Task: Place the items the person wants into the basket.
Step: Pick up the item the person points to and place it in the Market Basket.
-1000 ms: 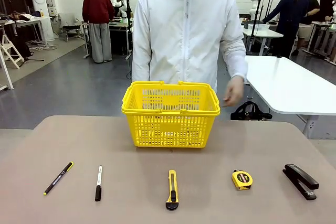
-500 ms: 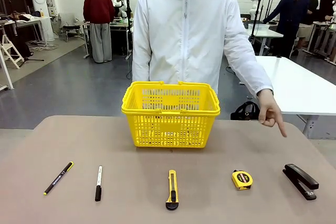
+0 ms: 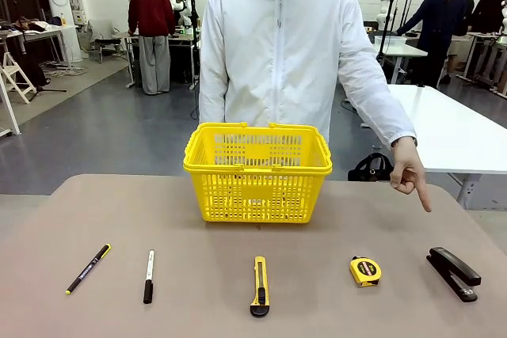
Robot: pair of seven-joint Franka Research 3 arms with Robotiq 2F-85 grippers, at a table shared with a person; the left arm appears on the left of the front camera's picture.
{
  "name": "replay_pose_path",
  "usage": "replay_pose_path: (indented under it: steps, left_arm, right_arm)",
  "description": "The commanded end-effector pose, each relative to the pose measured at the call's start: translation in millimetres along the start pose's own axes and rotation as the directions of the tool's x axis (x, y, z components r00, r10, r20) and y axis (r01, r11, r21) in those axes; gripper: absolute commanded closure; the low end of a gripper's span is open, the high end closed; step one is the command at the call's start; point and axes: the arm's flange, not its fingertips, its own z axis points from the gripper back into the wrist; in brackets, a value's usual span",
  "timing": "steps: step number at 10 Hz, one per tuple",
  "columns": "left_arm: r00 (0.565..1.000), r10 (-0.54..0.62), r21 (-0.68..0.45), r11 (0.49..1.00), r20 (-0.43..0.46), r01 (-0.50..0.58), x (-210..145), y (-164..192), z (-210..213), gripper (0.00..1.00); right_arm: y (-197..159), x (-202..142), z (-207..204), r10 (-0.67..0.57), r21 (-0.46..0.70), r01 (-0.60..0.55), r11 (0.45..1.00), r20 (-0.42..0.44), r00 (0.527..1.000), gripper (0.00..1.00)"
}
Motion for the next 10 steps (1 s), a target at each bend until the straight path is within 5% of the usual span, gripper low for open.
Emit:
replay_pose_path:
  steps: [1, 3, 5, 6, 10]
  left_arm:
    - [1.0, -0.009, -0.008, 1.0, 0.004, 0.009, 1, 1, 3, 0.0]
    - [1.0, -0.009, -0.008, 1.0, 0.004, 0.009, 1, 1, 3, 0.0]
    - [1.0, -0.009, -0.008, 1.0, 0.004, 0.009, 1, 1, 3, 0.0]
    - [1.0, -0.009, -0.008, 1.0, 0.004, 0.009, 1, 1, 3, 0.0]
    - [1.0, -0.009, -0.008, 1.0, 0.004, 0.009, 1, 1, 3, 0.0]
  right_arm:
    - [-4, 13, -20, -0.126, -0.065, 0.118, 0.991, -0.144, 0.982, 0.0]
    - [-24, 33, -68, -0.354, -0.182, 0.311, 0.933, -0.304, 0.885, 0.0]
    - [-60, 26, -145, -0.518, -0.376, 0.374, 0.847, -0.434, 0.737, 0.0]
    - [-76, 10, -186, -0.56, -0.454, 0.348, 0.82, -0.514, 0.65, 0.0]
    - [-100, -43, -254, -0.587, -0.582, 0.202, 0.788, -0.608, 0.535, 0.0]
